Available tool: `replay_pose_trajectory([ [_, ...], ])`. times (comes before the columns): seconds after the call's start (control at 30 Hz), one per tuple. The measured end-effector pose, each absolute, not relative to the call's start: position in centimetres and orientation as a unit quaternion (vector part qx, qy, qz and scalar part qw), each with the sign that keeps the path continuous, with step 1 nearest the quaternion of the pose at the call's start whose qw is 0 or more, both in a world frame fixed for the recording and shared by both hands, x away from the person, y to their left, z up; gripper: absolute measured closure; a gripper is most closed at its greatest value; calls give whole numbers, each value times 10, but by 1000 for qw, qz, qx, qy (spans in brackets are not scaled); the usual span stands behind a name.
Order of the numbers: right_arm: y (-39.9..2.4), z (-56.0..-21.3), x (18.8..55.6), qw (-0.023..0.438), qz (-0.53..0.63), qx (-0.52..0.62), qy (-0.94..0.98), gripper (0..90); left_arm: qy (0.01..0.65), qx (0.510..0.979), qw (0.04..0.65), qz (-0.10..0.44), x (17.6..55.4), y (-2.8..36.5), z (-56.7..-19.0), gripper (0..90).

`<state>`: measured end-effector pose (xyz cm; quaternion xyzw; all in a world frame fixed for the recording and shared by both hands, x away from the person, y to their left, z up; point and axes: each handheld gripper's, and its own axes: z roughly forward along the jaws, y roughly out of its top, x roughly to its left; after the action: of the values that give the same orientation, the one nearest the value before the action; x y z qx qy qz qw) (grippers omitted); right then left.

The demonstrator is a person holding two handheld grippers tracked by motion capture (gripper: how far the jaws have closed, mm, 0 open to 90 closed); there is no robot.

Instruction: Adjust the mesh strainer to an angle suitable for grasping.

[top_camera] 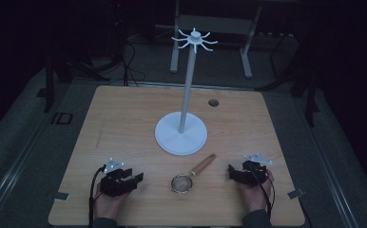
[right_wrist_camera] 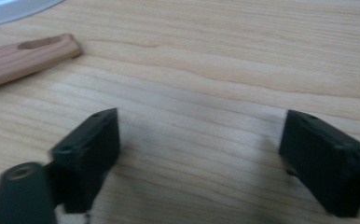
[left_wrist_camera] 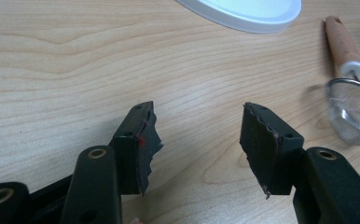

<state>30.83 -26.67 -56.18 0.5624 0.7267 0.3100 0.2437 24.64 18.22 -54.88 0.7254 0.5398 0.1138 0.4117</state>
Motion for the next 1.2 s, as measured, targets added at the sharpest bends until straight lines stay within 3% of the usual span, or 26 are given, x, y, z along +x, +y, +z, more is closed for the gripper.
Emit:
replay_pose_trajectory([
  [0.03,-267,-562,308,244,310,562,727,208,540,725,412,114,246,182,-549,458],
  [0.1,-271,-560,305,250,323,564,718,406,532,728,418,113,245,180,-545,465],
  [0.23,-277,-559,304,236,344,573,705,456,528,729,420,112,244,179,-543,472],
  [1.2,-277,-555,301,228,364,563,706,479,449,789,407,102,280,93,-510,525],
])
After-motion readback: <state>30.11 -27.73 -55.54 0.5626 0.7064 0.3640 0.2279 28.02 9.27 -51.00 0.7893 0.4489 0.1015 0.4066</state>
